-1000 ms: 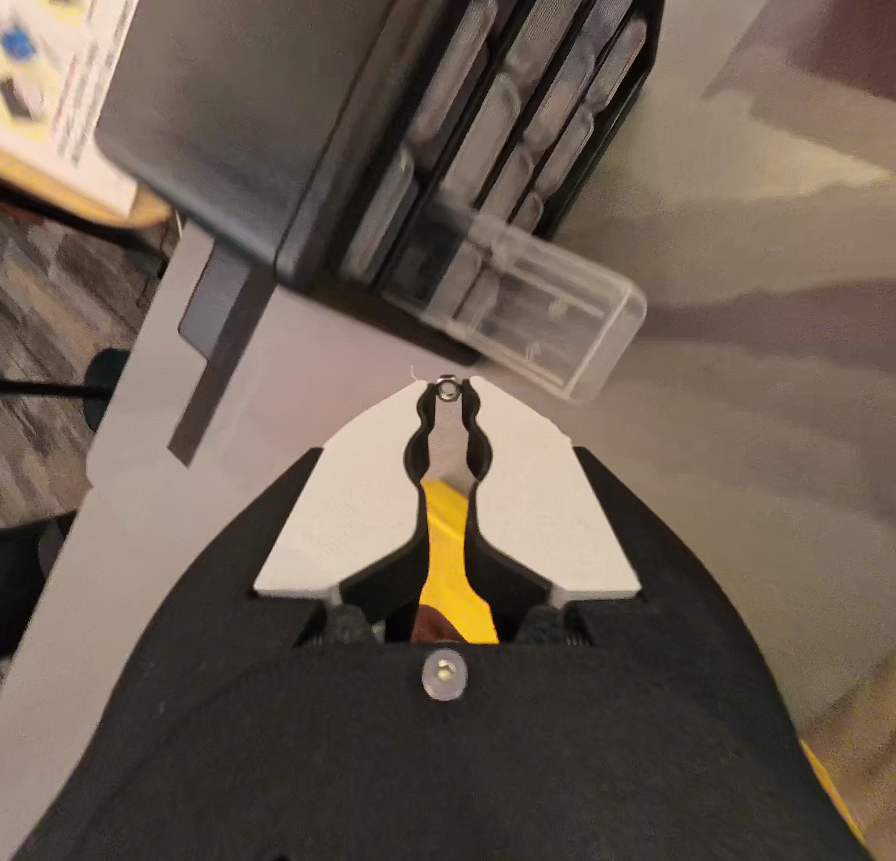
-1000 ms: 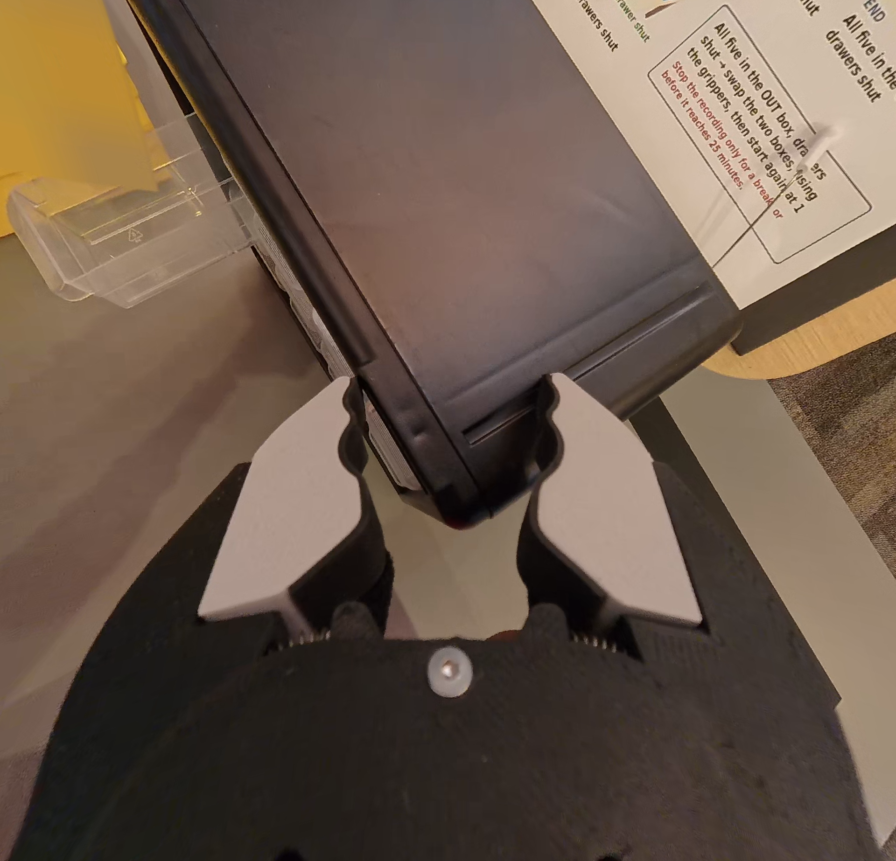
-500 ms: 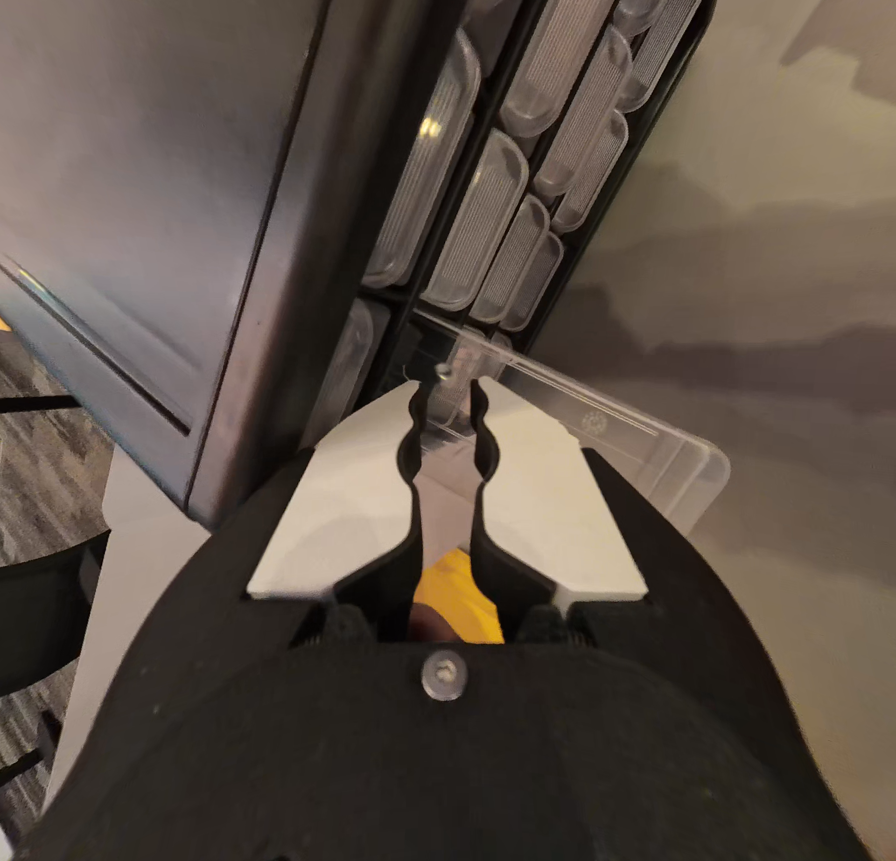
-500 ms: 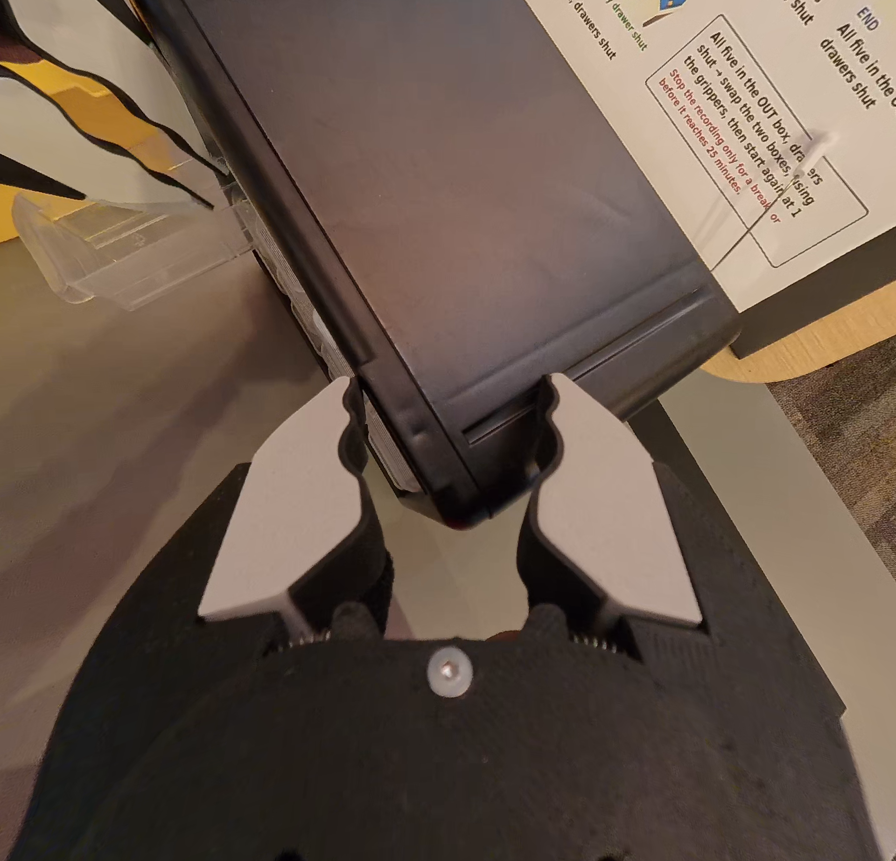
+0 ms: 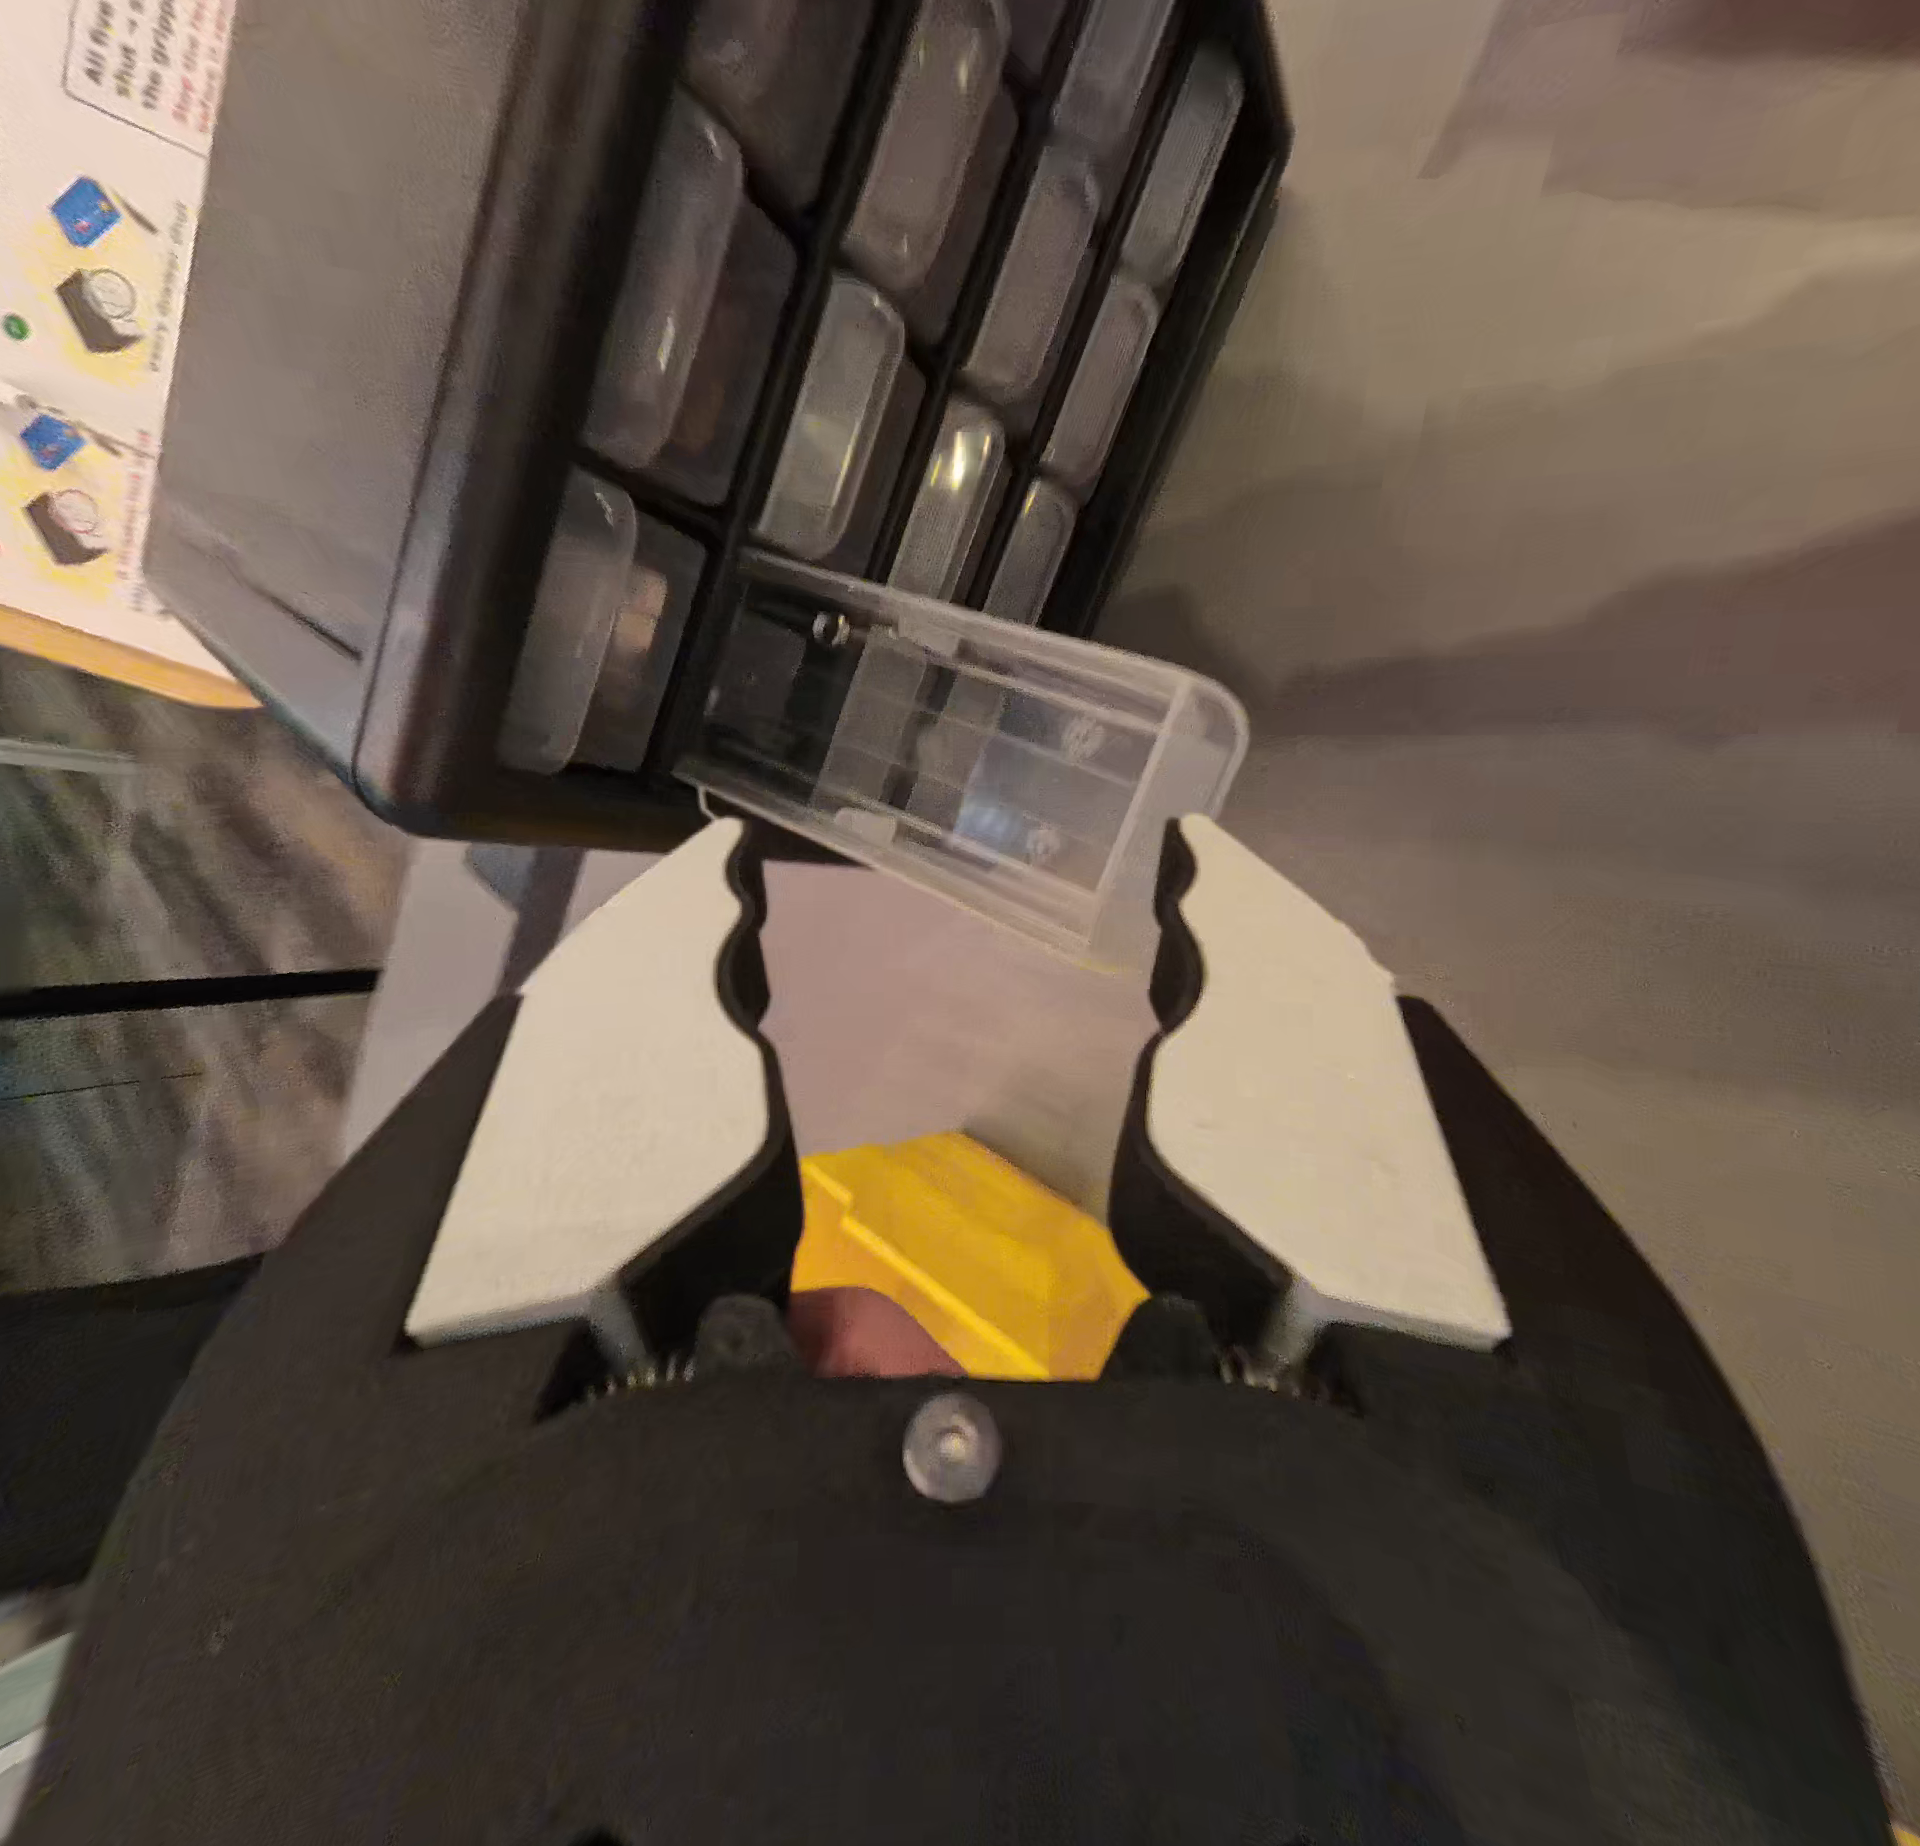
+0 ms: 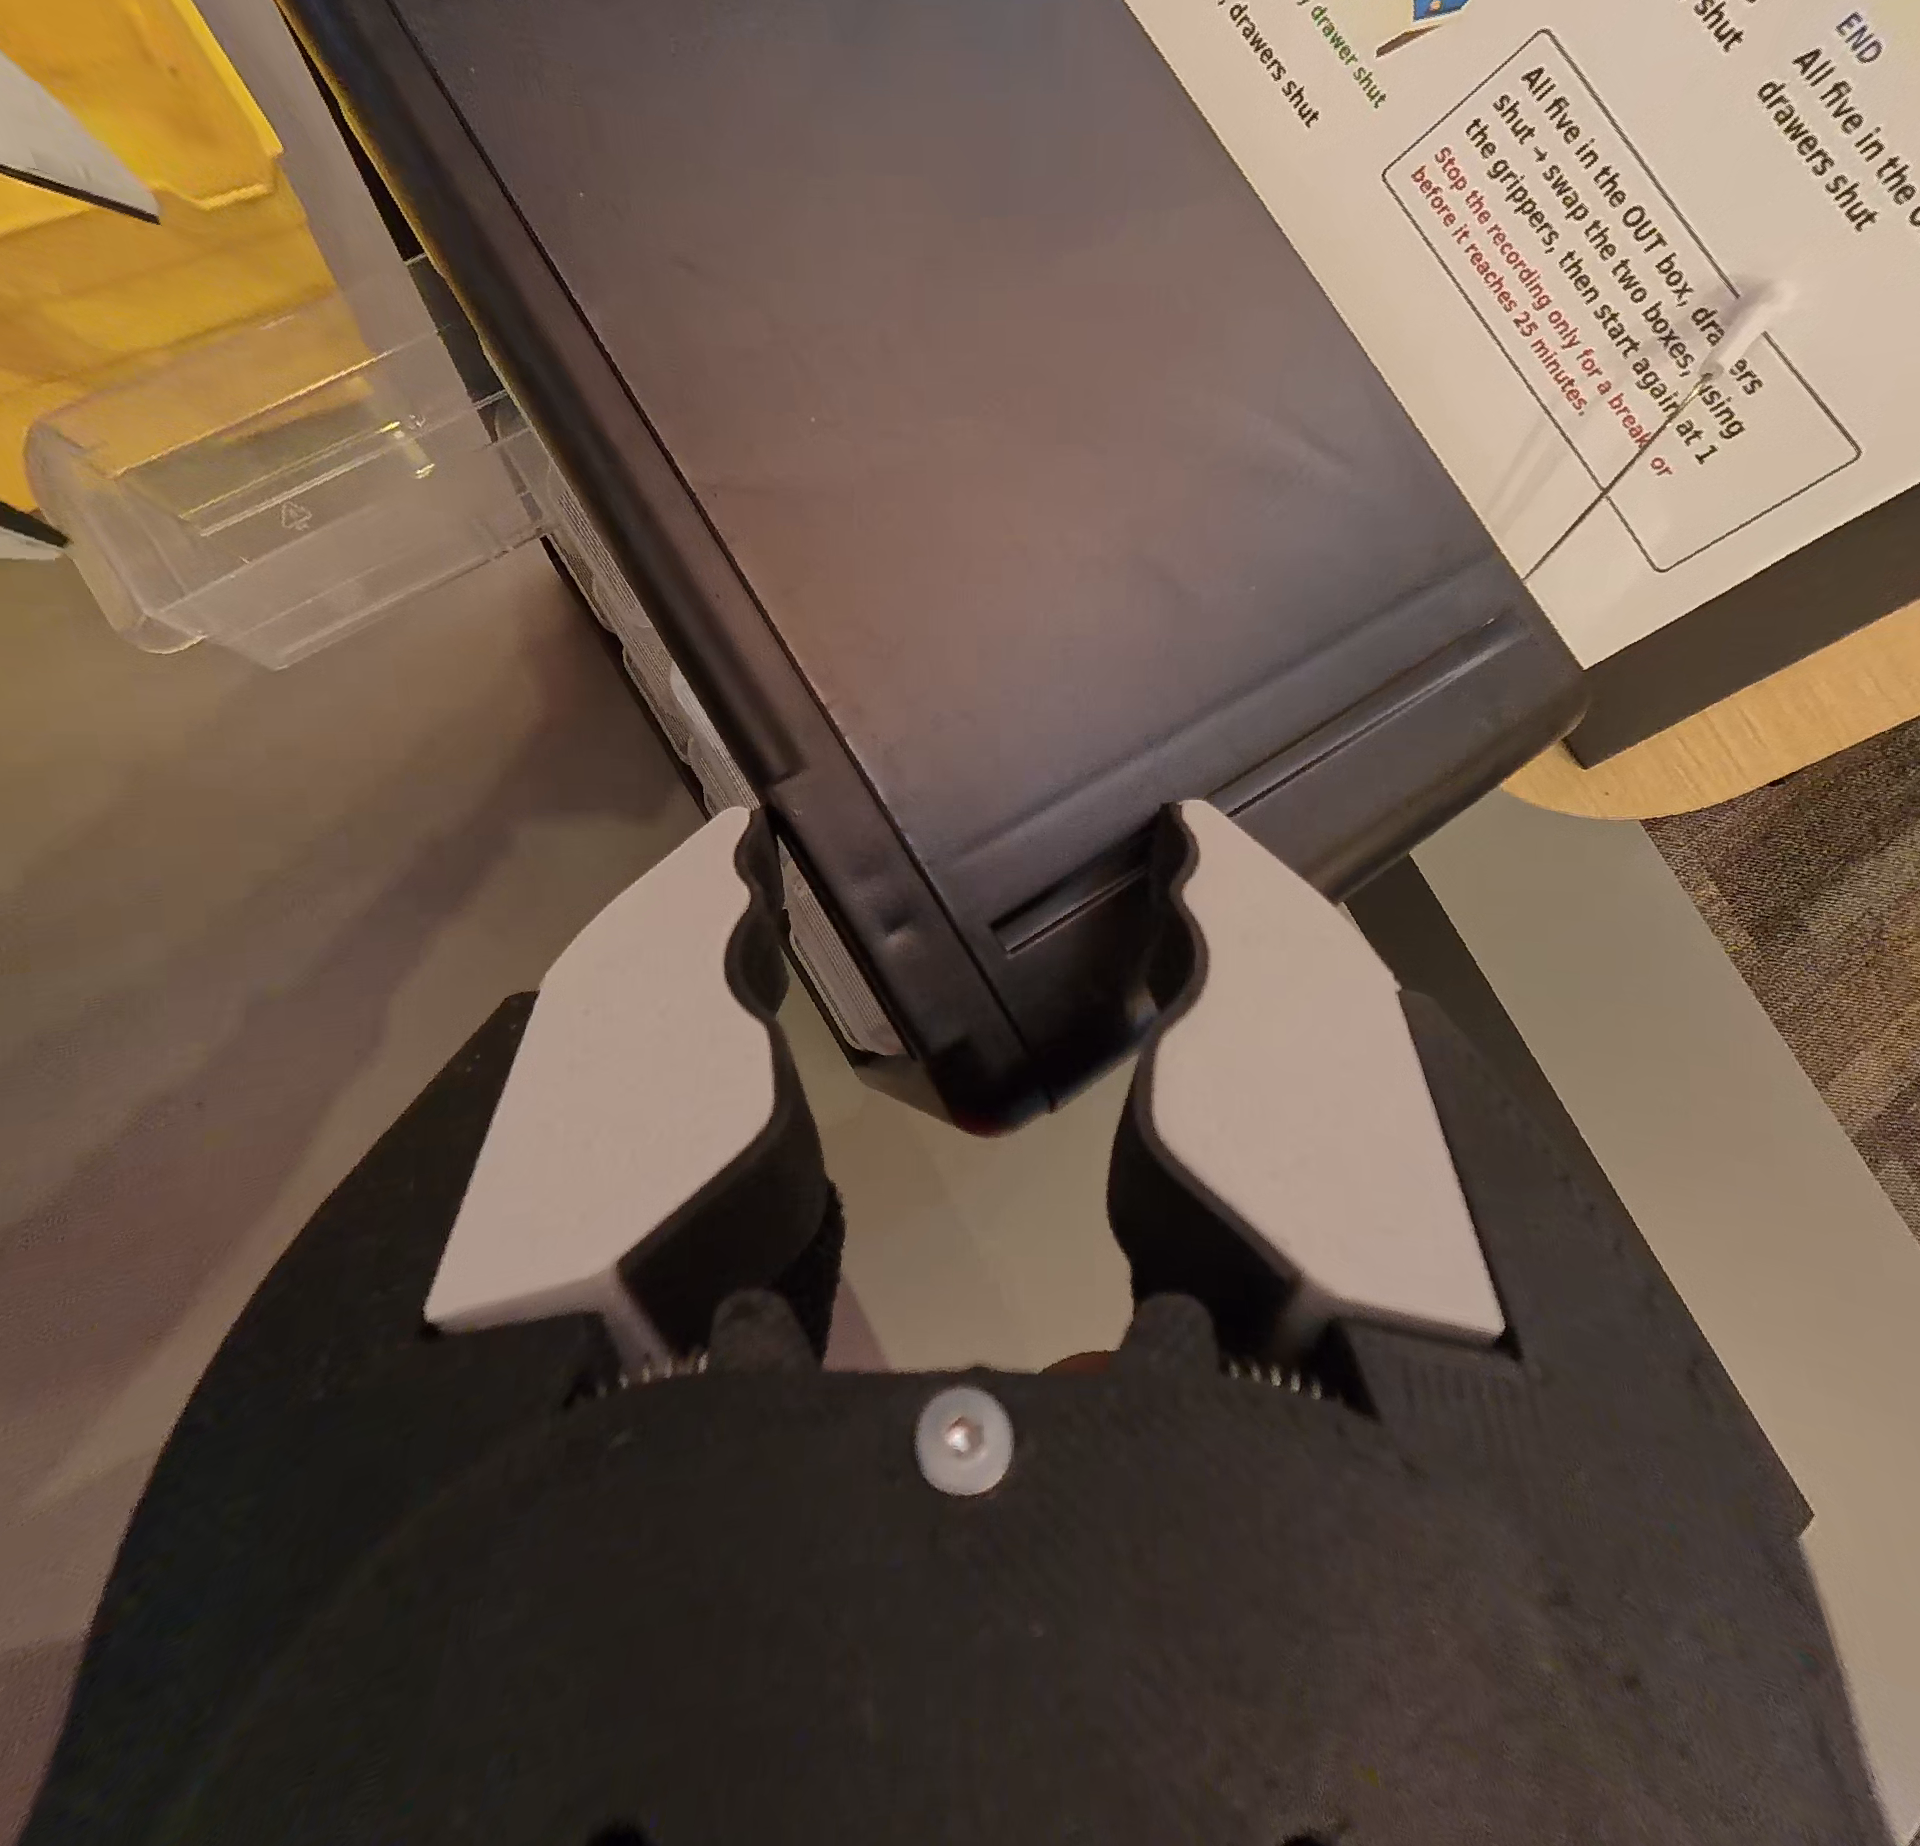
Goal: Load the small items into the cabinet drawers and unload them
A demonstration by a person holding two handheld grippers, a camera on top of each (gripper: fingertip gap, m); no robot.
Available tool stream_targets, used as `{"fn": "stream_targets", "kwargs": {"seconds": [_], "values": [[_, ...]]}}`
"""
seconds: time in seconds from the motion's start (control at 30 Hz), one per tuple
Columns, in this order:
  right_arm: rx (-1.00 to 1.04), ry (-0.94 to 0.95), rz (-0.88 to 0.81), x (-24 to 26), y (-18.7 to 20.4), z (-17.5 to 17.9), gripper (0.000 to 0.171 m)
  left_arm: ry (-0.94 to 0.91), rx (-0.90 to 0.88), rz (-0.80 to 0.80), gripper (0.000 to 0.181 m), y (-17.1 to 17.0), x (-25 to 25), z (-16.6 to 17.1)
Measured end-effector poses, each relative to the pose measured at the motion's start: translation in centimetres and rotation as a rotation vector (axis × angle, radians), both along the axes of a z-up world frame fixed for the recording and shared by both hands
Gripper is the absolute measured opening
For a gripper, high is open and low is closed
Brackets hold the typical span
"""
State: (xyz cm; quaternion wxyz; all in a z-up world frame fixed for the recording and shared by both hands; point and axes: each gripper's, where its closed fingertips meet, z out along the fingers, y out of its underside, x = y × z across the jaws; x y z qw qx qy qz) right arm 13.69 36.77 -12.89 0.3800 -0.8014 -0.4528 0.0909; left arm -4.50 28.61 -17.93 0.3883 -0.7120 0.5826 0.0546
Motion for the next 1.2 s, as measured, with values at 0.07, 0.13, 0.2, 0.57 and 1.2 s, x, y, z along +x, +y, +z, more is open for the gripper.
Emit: {"fn": "stream_targets", "kwargs": {"seconds": [0.07,0.13,0.2,0.57,1.2], "values": [[-0.001,0.000,-0.002,0.0,0.0,0.0,0.071,-0.014,0.041,-0.003,0.080,0.1,0.3,0.0],[-0.001,0.000,-0.005,0.0,0.0,0.0,0.071,-0.018,0.087,0.024,0.085,0.6,0.1,0.5],[-0.002,-0.003,-0.006,0.0,0.0,0.0,0.071,-0.029,0.122,0.021,0.080,0.8,0.4,0.9],[0.002,0.000,-0.001,0.0,0.0,0.0,0.070,0.066,0.130,-0.006,0.090,0.5,-0.5,-0.7],[0.004,0.009,-0.005,0.0,0.0,0.0,0.071,-0.115,0.239,0.381,0.084,8.7,-3.3,-0.3]]}}
